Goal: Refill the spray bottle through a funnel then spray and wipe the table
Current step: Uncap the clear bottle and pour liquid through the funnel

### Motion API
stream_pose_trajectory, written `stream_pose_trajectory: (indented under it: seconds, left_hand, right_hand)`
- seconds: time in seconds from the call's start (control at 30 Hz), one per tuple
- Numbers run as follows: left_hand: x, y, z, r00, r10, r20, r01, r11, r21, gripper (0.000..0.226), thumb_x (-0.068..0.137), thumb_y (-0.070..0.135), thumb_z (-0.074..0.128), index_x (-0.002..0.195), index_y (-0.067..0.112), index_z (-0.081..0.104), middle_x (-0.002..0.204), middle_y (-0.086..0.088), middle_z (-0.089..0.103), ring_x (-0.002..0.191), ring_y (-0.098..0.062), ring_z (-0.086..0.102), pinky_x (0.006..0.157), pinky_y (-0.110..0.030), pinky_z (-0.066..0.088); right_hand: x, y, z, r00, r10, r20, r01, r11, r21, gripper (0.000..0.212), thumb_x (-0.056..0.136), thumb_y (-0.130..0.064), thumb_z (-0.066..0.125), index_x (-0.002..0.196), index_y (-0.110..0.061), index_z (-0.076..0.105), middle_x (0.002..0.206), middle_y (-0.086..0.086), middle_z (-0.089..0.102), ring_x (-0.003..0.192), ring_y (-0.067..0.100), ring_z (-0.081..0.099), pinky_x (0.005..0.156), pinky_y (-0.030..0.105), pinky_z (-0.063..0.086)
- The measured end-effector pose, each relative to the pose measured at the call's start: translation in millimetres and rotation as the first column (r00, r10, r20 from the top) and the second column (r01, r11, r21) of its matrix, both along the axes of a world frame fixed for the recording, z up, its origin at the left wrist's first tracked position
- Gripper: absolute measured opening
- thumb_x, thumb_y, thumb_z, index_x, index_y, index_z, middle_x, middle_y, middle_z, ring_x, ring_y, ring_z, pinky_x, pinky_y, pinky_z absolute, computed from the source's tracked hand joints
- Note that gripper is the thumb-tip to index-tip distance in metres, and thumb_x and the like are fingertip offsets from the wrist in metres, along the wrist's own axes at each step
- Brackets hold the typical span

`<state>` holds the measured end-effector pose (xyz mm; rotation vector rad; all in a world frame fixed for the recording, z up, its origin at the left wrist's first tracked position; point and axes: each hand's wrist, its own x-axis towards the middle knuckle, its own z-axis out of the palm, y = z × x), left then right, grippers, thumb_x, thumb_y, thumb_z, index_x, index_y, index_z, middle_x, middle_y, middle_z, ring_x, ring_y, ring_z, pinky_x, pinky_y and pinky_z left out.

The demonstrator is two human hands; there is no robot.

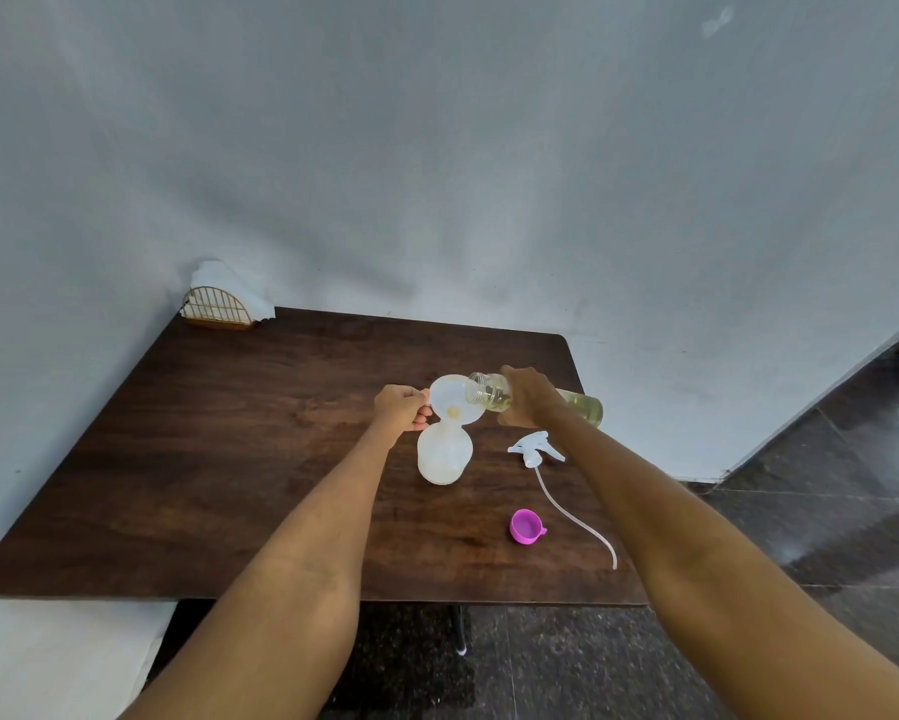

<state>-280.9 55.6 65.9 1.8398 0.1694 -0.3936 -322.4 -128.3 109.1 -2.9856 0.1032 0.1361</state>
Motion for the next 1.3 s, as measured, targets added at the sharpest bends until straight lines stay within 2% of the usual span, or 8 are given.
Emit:
stream_pose_trajectory:
  seconds: [0.1,0.23,0.4,0.53,0.67,0.8,0.97,1.3]
  left_hand:
    - [-0.5,0.4,0.3,1.0,0.002,-0.007,-0.002,1.0,-0.012,0.023,0.092,0.014,0.057,0.101,-0.005,0.066,0.083,-0.014,0.062,0.061,-0.012,0.056,0.087,-0.039,0.056]
    - [-0.4,0.6,0.1,1.0,0.001,-0.007,-0.001,1.0,-0.006,0.023,0.092,0.014,0.057,0.1,-0.005,0.066,0.072,-0.007,0.06,0.06,-0.012,0.056,0.084,-0.037,0.057]
    - [0.3,0.1,0.9,1.0,0.001,-0.01,-0.001,1.0,-0.006,0.023,0.092,0.014,0.058,0.1,-0.005,0.066,0.074,-0.009,0.061,0.06,-0.012,0.056,0.085,-0.037,0.057]
    - [0.3,-0.4,0.4,1.0,0.004,-0.006,-0.004,1.0,0.005,0.022,0.092,0.014,0.058,0.1,-0.004,0.066,0.084,-0.014,0.063,0.06,-0.012,0.056,0.084,-0.036,0.057]
    - [0.8,-1.3,0.6,1.0,0.002,-0.008,-0.002,1.0,0.004,0.022,0.092,0.014,0.058,0.101,-0.004,0.066,0.08,-0.011,0.062,0.061,-0.011,0.057,0.083,-0.035,0.057]
    - [1.0,-1.1,0.4,1.0,0.003,-0.007,-0.003,1.0,0.006,0.022,0.092,0.015,0.058,0.1,-0.004,0.066,0.084,-0.013,0.063,0.061,-0.012,0.057,0.085,-0.036,0.057]
    - [0.8,-0.2,0.5,1.0,0.003,-0.015,-0.003,1.0,-0.015,0.022,0.092,0.014,0.057,0.099,-0.005,0.066,0.069,-0.006,0.059,0.06,-0.011,0.056,0.084,-0.036,0.057]
    - [1.2,-0.1,-0.3,1.0,0.001,-0.019,-0.001,1.0,-0.008,0.021,0.092,0.014,0.057,0.099,-0.004,0.066,0.069,-0.005,0.059,0.061,-0.012,0.056,0.081,-0.034,0.056]
  right_hand:
    - [0.7,0.8,0.1,1.0,0.005,-0.006,-0.005,1.0,0.003,0.049,0.066,-0.022,0.076,0.105,-0.005,0.053,0.101,0.013,0.068,0.089,0.033,0.064,0.081,0.041,0.051]
    - [0.9,1.7,1.7,1.0,0.0,-0.004,0.0,1.0,0.006,0.046,0.068,-0.021,0.074,0.105,-0.004,0.052,0.101,0.013,0.067,0.091,0.034,0.063,0.08,0.038,0.048]
    - [1.2,1.5,2.0,1.0,0.005,-0.006,-0.005,1.0,-0.004,0.048,0.069,-0.022,0.075,0.106,-0.004,0.052,0.103,0.013,0.067,0.093,0.034,0.064,0.079,0.037,0.048]
    - [1.0,2.1,2.4,1.0,0.011,-0.005,-0.011,1.0,-0.013,0.048,0.069,-0.022,0.075,0.107,-0.004,0.052,0.104,0.014,0.067,0.093,0.033,0.064,0.08,0.038,0.049]
    - [0.8,1.9,2.7,1.0,0.008,-0.007,-0.008,1.0,-0.012,0.046,0.069,-0.02,0.074,0.106,-0.003,0.052,0.102,0.014,0.067,0.092,0.034,0.063,0.08,0.038,0.048]
    - [0.4,1.8,4.3,1.0,0.012,-0.004,-0.012,1.0,-0.021,0.046,0.069,-0.02,0.073,0.106,-0.003,0.052,0.102,0.014,0.066,0.093,0.034,0.063,0.08,0.039,0.048]
    - [-0.2,1.7,5.0,1.0,0.013,-0.005,-0.013,1.0,-0.028,0.045,0.069,-0.019,0.072,0.106,-0.003,0.052,0.103,0.014,0.066,0.094,0.035,0.062,0.079,0.038,0.047]
    - [-1.3,2.9,7.6,1.0,0.016,-0.009,-0.017,1.0,-0.025,0.046,0.068,-0.018,0.074,0.107,-0.004,0.053,0.104,0.014,0.066,0.094,0.034,0.063,0.079,0.035,0.047]
